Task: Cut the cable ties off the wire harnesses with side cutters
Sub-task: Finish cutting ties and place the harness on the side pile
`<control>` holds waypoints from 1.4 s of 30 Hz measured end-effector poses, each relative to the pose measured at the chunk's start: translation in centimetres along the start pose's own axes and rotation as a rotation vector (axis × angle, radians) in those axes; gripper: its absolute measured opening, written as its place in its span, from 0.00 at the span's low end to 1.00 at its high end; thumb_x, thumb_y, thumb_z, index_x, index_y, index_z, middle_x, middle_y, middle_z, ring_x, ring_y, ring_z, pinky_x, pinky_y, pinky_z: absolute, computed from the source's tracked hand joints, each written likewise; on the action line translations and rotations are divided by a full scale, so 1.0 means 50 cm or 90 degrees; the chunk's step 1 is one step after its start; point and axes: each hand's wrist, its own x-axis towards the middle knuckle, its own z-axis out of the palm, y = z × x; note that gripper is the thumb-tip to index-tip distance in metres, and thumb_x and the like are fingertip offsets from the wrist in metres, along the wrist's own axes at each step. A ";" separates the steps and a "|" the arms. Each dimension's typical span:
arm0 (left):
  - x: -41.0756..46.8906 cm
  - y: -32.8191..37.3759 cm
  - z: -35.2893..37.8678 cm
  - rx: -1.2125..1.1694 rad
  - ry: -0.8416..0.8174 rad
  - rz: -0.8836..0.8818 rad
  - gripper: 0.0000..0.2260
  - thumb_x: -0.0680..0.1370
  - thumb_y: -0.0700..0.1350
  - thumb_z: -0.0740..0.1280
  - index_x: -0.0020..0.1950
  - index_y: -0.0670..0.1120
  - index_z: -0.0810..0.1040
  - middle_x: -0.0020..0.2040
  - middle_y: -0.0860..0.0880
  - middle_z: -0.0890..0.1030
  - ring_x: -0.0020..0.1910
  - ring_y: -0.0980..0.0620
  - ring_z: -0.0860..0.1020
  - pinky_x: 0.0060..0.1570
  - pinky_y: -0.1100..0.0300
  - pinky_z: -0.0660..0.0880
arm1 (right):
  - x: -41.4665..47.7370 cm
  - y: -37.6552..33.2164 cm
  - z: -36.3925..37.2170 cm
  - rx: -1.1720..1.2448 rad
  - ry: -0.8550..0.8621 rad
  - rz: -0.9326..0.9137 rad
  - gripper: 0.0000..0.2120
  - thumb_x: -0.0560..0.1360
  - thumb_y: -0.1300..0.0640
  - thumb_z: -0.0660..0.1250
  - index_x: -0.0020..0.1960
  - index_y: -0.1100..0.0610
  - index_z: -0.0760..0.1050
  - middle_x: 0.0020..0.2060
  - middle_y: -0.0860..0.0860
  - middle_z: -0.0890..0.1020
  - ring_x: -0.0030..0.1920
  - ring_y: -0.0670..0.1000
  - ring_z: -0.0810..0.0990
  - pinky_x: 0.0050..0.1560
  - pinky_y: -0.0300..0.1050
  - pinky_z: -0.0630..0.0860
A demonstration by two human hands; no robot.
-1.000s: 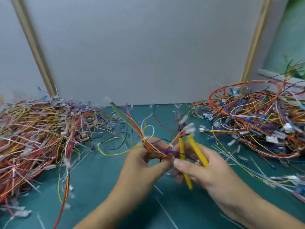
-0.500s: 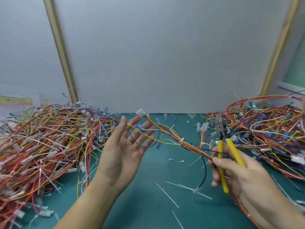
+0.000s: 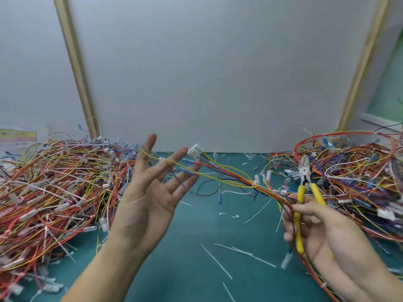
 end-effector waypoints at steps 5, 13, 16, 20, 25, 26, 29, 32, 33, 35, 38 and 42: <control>0.014 0.023 -0.022 -0.007 0.181 0.070 0.10 0.81 0.45 0.62 0.62 0.51 0.74 0.52 0.47 0.85 0.54 0.48 0.84 0.50 0.56 0.81 | 0.014 -0.017 -0.013 0.053 0.067 0.049 0.08 0.76 0.60 0.58 0.41 0.60 0.73 0.29 0.53 0.75 0.25 0.50 0.70 0.22 0.42 0.73; 0.018 0.017 -0.034 0.148 0.228 0.100 0.12 0.84 0.47 0.59 0.54 0.44 0.81 0.46 0.44 0.86 0.41 0.49 0.86 0.36 0.62 0.81 | 0.012 -0.031 -0.020 0.103 0.089 0.082 0.07 0.78 0.58 0.58 0.42 0.59 0.70 0.31 0.52 0.74 0.31 0.50 0.69 0.23 0.41 0.74; 0.010 0.004 -0.020 0.269 0.180 0.124 0.15 0.84 0.47 0.57 0.57 0.41 0.80 0.44 0.42 0.86 0.40 0.47 0.85 0.35 0.60 0.81 | 0.011 -0.031 -0.022 0.108 0.082 0.070 0.05 0.77 0.59 0.59 0.44 0.58 0.70 0.33 0.52 0.74 0.31 0.50 0.69 0.26 0.42 0.74; -0.013 -0.031 0.006 0.384 0.088 0.129 0.11 0.83 0.41 0.58 0.59 0.42 0.78 0.35 0.42 0.84 0.33 0.46 0.83 0.33 0.60 0.80 | 0.011 -0.029 -0.022 0.062 0.092 0.030 0.06 0.79 0.61 0.61 0.43 0.57 0.70 0.33 0.53 0.76 0.31 0.50 0.72 0.27 0.42 0.78; -0.029 -0.052 0.019 0.402 0.020 0.075 0.11 0.83 0.39 0.57 0.58 0.42 0.79 0.34 0.39 0.83 0.33 0.43 0.83 0.33 0.59 0.80 | 0.008 -0.021 -0.019 0.028 0.068 0.008 0.03 0.78 0.63 0.63 0.52 0.59 0.72 0.34 0.54 0.80 0.28 0.50 0.76 0.30 0.45 0.82; -0.030 -0.052 0.021 0.388 0.015 0.059 0.12 0.84 0.40 0.57 0.58 0.41 0.79 0.35 0.38 0.83 0.33 0.43 0.83 0.33 0.59 0.80 | 0.008 -0.020 -0.020 0.025 0.065 0.006 0.03 0.78 0.63 0.64 0.51 0.59 0.72 0.35 0.55 0.81 0.29 0.51 0.76 0.30 0.46 0.82; -0.028 -0.049 0.021 0.347 0.002 0.029 0.12 0.82 0.44 0.60 0.57 0.41 0.81 0.38 0.37 0.84 0.36 0.42 0.83 0.35 0.58 0.80 | 0.006 -0.020 -0.017 0.016 0.064 0.002 0.02 0.78 0.63 0.64 0.50 0.60 0.74 0.37 0.56 0.81 0.32 0.52 0.76 0.30 0.46 0.81; -0.029 -0.048 0.019 0.316 -0.027 0.019 0.14 0.81 0.47 0.61 0.56 0.42 0.82 0.40 0.36 0.83 0.39 0.41 0.83 0.36 0.56 0.80 | 0.008 -0.018 -0.018 0.011 0.067 0.002 0.03 0.78 0.63 0.63 0.47 0.59 0.74 0.38 0.57 0.82 0.33 0.53 0.76 0.31 0.46 0.82; -0.030 -0.048 0.019 0.310 -0.041 0.014 0.15 0.80 0.48 0.60 0.56 0.42 0.83 0.40 0.36 0.84 0.40 0.41 0.83 0.37 0.56 0.80 | 0.008 -0.018 -0.017 0.009 0.068 0.001 0.04 0.78 0.63 0.63 0.45 0.59 0.74 0.39 0.58 0.82 0.33 0.53 0.76 0.31 0.46 0.82; -0.030 -0.047 0.019 0.296 -0.065 0.006 0.16 0.80 0.49 0.59 0.56 0.43 0.83 0.42 0.37 0.84 0.43 0.42 0.83 0.39 0.55 0.81 | 0.008 -0.018 -0.015 0.003 0.065 -0.001 0.05 0.78 0.63 0.62 0.44 0.58 0.74 0.39 0.58 0.81 0.32 0.53 0.76 0.30 0.46 0.81; -0.027 -0.043 0.019 0.258 -0.066 -0.002 0.18 0.80 0.50 0.59 0.56 0.41 0.83 0.42 0.37 0.84 0.45 0.43 0.83 0.42 0.54 0.81 | 0.004 -0.020 -0.016 0.005 0.054 -0.014 0.06 0.78 0.64 0.62 0.44 0.55 0.73 0.38 0.57 0.82 0.33 0.54 0.75 0.30 0.46 0.81; -0.023 -0.037 0.017 0.234 -0.041 -0.002 0.20 0.81 0.52 0.58 0.58 0.37 0.80 0.39 0.39 0.83 0.43 0.44 0.81 0.42 0.55 0.80 | 0.002 -0.022 -0.016 0.009 0.050 -0.014 0.04 0.79 0.63 0.62 0.46 0.56 0.72 0.39 0.57 0.81 0.34 0.53 0.75 0.32 0.46 0.82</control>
